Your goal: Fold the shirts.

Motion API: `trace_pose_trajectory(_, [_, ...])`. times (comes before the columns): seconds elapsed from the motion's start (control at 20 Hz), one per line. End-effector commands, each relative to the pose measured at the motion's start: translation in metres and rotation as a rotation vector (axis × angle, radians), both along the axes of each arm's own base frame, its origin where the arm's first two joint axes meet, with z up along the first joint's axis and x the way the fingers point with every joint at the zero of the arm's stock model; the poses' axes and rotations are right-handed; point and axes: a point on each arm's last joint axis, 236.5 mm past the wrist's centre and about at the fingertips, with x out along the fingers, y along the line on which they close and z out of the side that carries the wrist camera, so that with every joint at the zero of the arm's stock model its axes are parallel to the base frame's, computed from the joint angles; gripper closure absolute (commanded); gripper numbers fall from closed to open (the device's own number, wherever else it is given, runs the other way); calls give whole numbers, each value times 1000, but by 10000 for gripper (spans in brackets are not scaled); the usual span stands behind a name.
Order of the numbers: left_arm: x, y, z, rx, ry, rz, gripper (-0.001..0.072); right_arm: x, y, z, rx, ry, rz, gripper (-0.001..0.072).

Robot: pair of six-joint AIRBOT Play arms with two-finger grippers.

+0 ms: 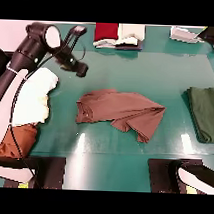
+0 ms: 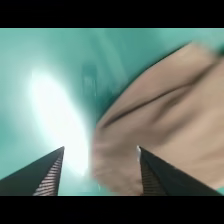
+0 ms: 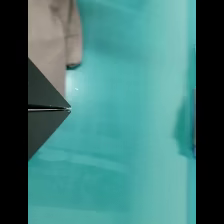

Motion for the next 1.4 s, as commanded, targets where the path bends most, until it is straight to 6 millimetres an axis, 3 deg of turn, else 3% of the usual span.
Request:
trace_pose_trajectory(0.0, [-10, 46, -75, 32, 133, 110, 162, 6, 21, -22, -16, 69, 59, 696])
trace_pose_trajectory(0.1, [-17, 45, -109, 21, 153, 121, 162, 11, 31, -32, -19, 94, 83, 696])
trace_pose_trajectory(0.2, [-20, 32, -129, -39, 171, 139, 162, 14, 38, -40, -22, 113, 101, 697])
trace_pose_trajectory(0.55, [-38, -12, -153, -115, 248, 47, 174, 16, 44, -46, -26, 127, 113, 697])
trace_pose_trajectory(0.6, [-39, -14, -153, -113, 245, 42, 319, 15, 42, -47, -35, 134, 108, 696])
trace_pose_trajectory(0.7, [-36, -11, -150, -99, 230, 36, 687, 10, 33, -56, -69, 175, 93, 697])
trace_pose_trajectory(0.75, [-30, -7, -143, -78, 202, 28, 682, 4, 27, -66, -91, 209, 83, 697])
trace_pose_trajectory(0.9, [-4, 8, -95, -24, 46, 9, 682, -26, 4, -120, -127, 357, 24, 697])
trace_pose_trajectory(1.0, [6, 13, -64, -9, -34, 2, 682, -57, -18, -174, -124, 494, -36, 696])
trace_pose_trajectory(1.1, [8, 13, -47, -19, -72, 2, 682, -91, -37, -229, -122, 631, -84, 686])
trace_pose_trajectory(1.2, [6, 14, -46, -18, -69, 1, 682, -128, -45, -281, -112, 779, -115, 233])
trace_pose_trajectory(1.25, [5, 14, -47, -17, -65, 1, 682, -144, -45, -303, -102, 845, -130, 213])
trace_pose_trajectory(1.35, [5, 14, -47, -17, -65, 1, 682, -161, -19, -339, 8, 919, -106, 213])
